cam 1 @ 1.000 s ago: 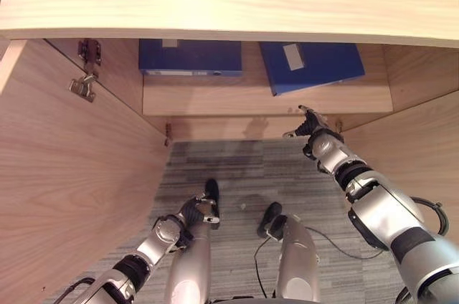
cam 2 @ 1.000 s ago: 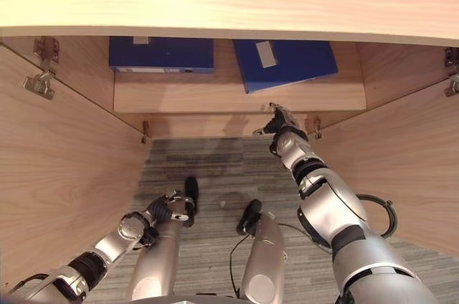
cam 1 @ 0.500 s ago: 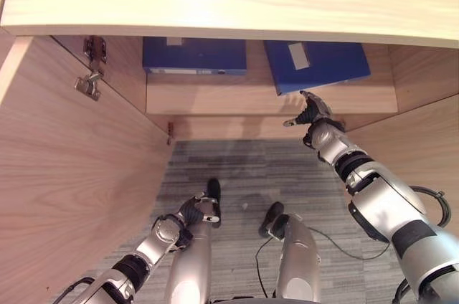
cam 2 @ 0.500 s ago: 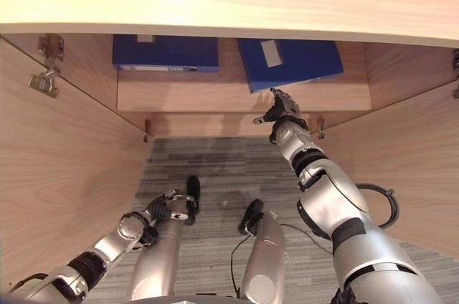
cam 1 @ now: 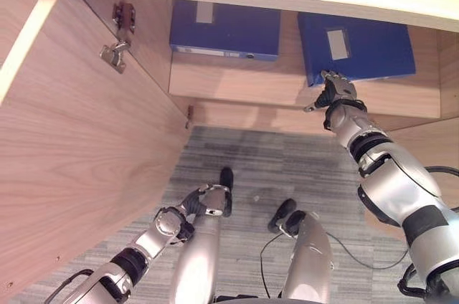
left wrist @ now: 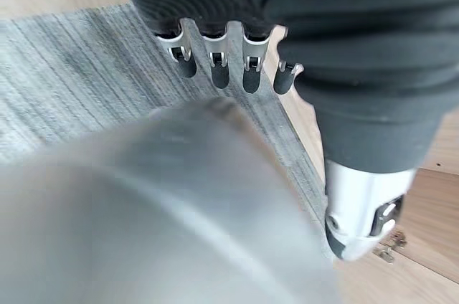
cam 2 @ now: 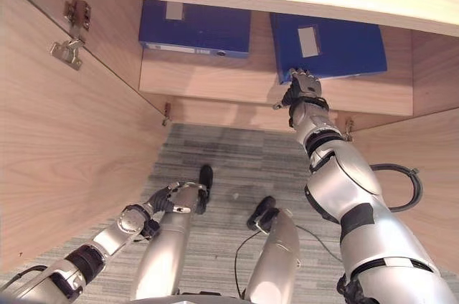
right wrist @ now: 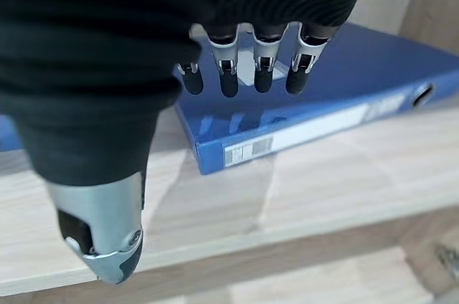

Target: Put the empty folder in the office cabinet

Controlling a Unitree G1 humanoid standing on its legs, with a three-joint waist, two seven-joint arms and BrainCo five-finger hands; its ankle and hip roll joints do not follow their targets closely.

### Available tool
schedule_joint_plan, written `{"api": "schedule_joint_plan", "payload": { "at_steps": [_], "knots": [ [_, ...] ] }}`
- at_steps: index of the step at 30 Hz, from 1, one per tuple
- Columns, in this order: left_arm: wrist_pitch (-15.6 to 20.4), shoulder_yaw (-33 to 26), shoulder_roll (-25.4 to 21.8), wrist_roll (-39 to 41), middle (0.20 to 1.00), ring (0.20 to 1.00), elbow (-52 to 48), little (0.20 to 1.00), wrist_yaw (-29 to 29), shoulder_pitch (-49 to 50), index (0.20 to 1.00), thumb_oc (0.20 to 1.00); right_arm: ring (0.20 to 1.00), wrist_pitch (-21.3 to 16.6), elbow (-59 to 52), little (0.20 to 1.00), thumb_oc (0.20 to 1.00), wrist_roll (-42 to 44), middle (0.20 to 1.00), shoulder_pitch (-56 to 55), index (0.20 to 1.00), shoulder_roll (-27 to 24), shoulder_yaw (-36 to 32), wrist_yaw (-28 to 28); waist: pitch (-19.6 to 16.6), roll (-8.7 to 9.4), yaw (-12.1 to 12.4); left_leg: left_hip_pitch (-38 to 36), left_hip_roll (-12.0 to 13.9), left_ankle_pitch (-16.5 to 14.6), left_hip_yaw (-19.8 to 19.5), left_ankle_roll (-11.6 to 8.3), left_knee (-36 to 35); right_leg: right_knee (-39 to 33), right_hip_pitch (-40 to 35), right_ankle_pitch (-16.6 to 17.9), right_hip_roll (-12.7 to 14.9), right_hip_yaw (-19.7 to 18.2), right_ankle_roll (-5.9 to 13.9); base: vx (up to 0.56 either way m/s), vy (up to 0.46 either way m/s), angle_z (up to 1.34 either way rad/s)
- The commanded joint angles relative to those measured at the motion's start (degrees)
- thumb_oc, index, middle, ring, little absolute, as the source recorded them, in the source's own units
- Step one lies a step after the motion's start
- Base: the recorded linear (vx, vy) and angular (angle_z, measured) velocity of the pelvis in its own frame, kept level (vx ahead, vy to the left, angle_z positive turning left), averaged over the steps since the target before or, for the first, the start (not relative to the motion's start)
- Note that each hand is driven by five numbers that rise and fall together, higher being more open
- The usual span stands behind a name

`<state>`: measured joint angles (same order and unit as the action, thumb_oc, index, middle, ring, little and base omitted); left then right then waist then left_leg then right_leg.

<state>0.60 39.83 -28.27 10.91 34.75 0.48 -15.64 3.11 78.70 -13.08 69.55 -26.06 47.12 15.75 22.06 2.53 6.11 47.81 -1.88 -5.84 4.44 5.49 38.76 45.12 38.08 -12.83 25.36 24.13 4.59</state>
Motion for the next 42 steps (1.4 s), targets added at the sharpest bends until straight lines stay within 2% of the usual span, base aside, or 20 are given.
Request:
{"api": "schedule_joint_plan", "payload": {
  "at_steps": [1, 16, 20, 30, 42],
  "knots": [
    [1.6, 2.5, 1.3, 1.8, 1.000, 1.000, -0.9, 1.000, -0.8, 1.2, 1.000, 1.000, 1.000, 0.2, 1.6, 1.000, 1.000, -2.9, 1.000, 5.3, 1.000, -4.9, 2.4, 1.2, -0.2, -0.79, 0.6, -2.6, -0.3, -9.8, 2.3, 1.34, 1.8, -1.1, 4.9, 5.4, -2.0, 1.0, -2.36, 0.00, 0.000, 0.00],
    [2.0, -2.4, -0.1, 4.9, 1.000, 1.000, -1.3, 1.000, 1.8, 0.3, 1.000, 1.000, 1.000, -1.3, -5.3, 1.000, 1.000, 0.1, 1.000, 6.6, 1.000, -2.5, 3.3, 1.3, -0.1, 1.06, -2.2, 1.0, 1.1, -10.3, 3.0, 1.82, 3.7, 1.6, 9.0, 6.0, -1.2, 0.0, -2.71, 0.00, -0.001, 0.00],
    [1.9, -2.9, -0.9, 4.7, 1.000, 1.000, -1.7, 1.000, 1.8, 0.7, 1.000, 1.000, 1.000, -1.2, -4.5, 1.000, 1.000, 1.3, 1.000, 5.8, 1.000, -2.3, 2.4, 0.9, -0.2, 1.63, -2.8, 0.1, 1.4, -10.0, 3.2, 1.81, 2.3, 1.1, 8.6, 6.2, -1.8, 0.0, -2.69, -0.01, -0.005, -0.03],
    [1.8, -1.7, -2.0, 4.6, 1.000, 1.000, -1.9, 1.000, 1.2, -0.3, 1.000, 1.000, 1.000, -0.6, -0.3, 1.000, 1.000, 1.9, 1.000, 8.3, 1.000, -2.1, 3.3, -0.9, 0.0, 1.11, -1.6, -0.5, 0.6, -9.2, 3.4, 1.82, 0.6, 1.4, 9.2, 6.4, -1.1, 0.4, -2.42, -0.01, -0.002, -0.06],
    [1.5, -1.3, -2.8, 4.5, 1.000, 1.000, -2.7, 1.000, 0.7, -1.4, 1.000, 1.000, 1.000, -0.2, 0.7, 1.000, 1.000, 1.8, 1.000, 9.3, 1.000, -1.6, 4.0, -2.2, 0.7, 0.99, -1.9, 0.6, 0.4, -9.2, 4.0, 2.30, 0.8, 2.9, 11.7, 6.9, -0.1, -0.2, -2.10, -0.01, 0.007, 0.02]
  ]
}}
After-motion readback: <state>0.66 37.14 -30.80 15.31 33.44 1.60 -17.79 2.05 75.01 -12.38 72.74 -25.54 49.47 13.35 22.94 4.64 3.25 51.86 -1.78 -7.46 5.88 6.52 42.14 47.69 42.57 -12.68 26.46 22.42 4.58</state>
